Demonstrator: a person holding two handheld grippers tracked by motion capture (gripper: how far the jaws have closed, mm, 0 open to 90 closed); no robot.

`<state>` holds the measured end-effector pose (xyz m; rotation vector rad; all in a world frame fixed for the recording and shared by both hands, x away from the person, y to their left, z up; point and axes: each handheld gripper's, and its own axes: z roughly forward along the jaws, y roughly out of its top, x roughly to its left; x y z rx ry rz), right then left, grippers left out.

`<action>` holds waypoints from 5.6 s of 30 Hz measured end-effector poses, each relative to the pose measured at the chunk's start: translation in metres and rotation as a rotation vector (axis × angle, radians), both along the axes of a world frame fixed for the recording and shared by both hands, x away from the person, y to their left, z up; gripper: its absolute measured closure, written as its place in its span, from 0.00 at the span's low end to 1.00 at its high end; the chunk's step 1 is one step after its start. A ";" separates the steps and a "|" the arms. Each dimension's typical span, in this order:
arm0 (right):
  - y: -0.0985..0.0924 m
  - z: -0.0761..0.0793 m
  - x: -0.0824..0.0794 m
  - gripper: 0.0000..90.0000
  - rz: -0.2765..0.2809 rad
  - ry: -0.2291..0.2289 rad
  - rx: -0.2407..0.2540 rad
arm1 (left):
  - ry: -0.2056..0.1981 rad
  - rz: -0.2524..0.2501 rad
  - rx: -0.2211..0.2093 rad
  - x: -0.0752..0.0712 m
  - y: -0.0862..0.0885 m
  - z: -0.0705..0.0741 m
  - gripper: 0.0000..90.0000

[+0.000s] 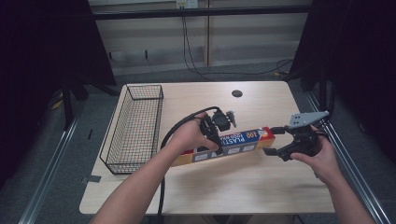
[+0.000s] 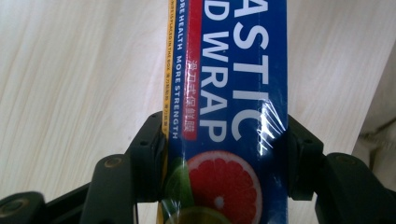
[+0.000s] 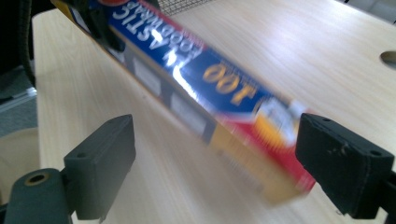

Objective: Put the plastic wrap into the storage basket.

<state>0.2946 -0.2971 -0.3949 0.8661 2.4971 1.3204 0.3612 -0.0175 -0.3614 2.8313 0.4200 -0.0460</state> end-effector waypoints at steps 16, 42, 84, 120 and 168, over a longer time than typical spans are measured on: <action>0.003 -0.004 -0.003 0.07 0.007 0.020 -0.022 | -0.010 0.216 -0.006 0.017 0.031 0.004 0.49; 0.017 -0.008 -0.008 0.07 0.000 0.016 -0.075 | -0.019 0.512 -0.046 0.032 0.062 0.015 0.49; 0.022 -0.008 -0.007 0.08 0.027 0.013 -0.086 | -0.029 0.699 -0.028 0.040 0.099 0.026 0.49; 0.024 -0.009 -0.003 0.08 0.025 0.014 -0.088 | -0.053 0.899 -0.036 0.035 0.152 0.028 0.49; 0.021 -0.011 -0.010 0.08 0.009 0.009 -0.086 | -0.101 1.083 -0.013 0.035 0.196 0.028 0.49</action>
